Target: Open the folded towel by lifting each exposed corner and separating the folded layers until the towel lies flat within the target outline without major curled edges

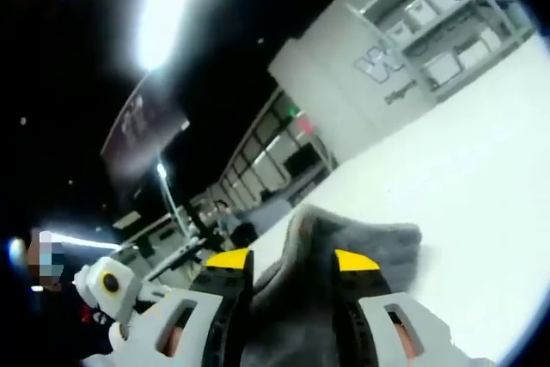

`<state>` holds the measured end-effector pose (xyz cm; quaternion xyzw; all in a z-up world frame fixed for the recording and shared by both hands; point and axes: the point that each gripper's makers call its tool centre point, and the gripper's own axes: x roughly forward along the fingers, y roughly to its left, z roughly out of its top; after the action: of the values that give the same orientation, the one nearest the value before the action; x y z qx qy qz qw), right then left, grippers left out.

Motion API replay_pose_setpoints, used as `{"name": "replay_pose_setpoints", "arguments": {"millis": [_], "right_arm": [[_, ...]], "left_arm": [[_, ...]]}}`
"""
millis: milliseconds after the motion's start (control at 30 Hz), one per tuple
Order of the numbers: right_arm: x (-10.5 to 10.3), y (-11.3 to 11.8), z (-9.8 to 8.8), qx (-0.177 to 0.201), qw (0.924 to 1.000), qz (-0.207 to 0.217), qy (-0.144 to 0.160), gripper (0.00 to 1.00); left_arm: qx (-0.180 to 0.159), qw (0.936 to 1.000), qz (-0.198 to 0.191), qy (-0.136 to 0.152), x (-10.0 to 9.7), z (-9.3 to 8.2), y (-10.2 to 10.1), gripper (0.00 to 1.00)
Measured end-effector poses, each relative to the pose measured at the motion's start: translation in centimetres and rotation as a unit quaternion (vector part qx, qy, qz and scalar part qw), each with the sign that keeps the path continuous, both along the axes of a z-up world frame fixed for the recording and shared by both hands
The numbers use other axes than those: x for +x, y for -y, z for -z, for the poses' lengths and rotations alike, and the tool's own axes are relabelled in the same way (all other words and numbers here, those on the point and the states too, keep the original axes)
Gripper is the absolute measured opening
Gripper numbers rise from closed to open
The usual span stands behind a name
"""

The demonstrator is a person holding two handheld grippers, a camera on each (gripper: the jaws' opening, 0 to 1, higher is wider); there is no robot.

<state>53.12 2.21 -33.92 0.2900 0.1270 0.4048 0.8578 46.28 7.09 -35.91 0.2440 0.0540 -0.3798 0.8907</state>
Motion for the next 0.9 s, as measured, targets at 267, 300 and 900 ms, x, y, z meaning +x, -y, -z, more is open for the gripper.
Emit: {"name": "replay_pose_setpoints", "arguments": {"millis": [267,300,900], "right_arm": [[-1.3,-1.1,0.4,0.009,0.9994,-0.007,-0.032,0.52],[-1.4,-1.2,0.4,0.01,0.9993,-0.01,-0.035,0.54],[-4.2,-3.8,2.3,-0.006,0.9938,-0.076,-0.081,0.38]], "left_arm": [[0.009,0.9999,-0.002,0.01,-0.1,0.4,0.6,0.06],[0.009,0.9999,-0.003,0.013,-0.1,0.4,0.6,0.06],[0.011,0.9994,0.001,0.032,-0.5,0.3,1.4,0.07]]}}
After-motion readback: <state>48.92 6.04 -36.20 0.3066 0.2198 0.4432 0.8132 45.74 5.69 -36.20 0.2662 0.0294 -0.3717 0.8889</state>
